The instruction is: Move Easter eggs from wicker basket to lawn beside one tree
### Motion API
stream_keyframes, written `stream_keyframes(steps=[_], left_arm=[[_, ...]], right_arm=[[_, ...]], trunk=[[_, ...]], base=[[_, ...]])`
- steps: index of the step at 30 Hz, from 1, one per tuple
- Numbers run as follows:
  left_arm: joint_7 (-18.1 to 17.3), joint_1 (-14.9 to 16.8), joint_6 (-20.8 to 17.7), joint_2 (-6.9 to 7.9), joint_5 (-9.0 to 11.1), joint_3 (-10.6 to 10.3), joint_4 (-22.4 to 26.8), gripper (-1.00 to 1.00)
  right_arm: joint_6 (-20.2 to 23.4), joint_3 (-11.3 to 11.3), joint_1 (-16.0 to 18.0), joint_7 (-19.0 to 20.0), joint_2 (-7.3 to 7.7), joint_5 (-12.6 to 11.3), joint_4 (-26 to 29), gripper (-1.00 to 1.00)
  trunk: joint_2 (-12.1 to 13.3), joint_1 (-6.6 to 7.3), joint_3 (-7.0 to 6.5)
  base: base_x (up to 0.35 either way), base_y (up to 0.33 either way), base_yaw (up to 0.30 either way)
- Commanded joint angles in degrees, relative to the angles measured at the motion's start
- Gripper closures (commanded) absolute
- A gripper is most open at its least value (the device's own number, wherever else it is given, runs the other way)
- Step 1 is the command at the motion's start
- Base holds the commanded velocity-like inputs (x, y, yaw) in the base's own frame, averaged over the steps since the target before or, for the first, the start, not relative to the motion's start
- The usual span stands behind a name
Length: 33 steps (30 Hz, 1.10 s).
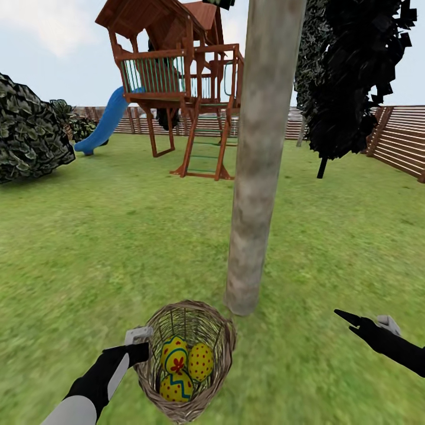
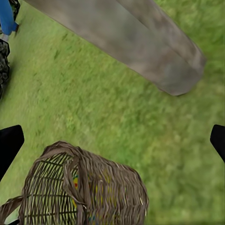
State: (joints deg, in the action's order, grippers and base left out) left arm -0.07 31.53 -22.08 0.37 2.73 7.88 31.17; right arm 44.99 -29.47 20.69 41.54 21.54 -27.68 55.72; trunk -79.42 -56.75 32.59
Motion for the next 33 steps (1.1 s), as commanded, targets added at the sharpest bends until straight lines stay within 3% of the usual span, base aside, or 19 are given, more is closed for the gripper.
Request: stream_keyframes(steps=[1,33], left_arm=[[-0.02,0.04,-0.33,-0.02,0.52,0.16,0.12,1.0],[-0.02,0.06,-0.33,-0.06,0.52,0.12,0.12,1.0]], right_arm=[[0.32,-0.1,0.05,0.12,-0.01,-0.09,0.0,-1.0],[0.36,-0.06,0.05,0.04,-0.01,-0.06,-0.09,-1.0]], trunk=[[-0.45,-0.22,0.24],[-13.28,-7.25,5.98]], base=[[0.0,0.0,0.0],[0.0,0.0,0.0]])
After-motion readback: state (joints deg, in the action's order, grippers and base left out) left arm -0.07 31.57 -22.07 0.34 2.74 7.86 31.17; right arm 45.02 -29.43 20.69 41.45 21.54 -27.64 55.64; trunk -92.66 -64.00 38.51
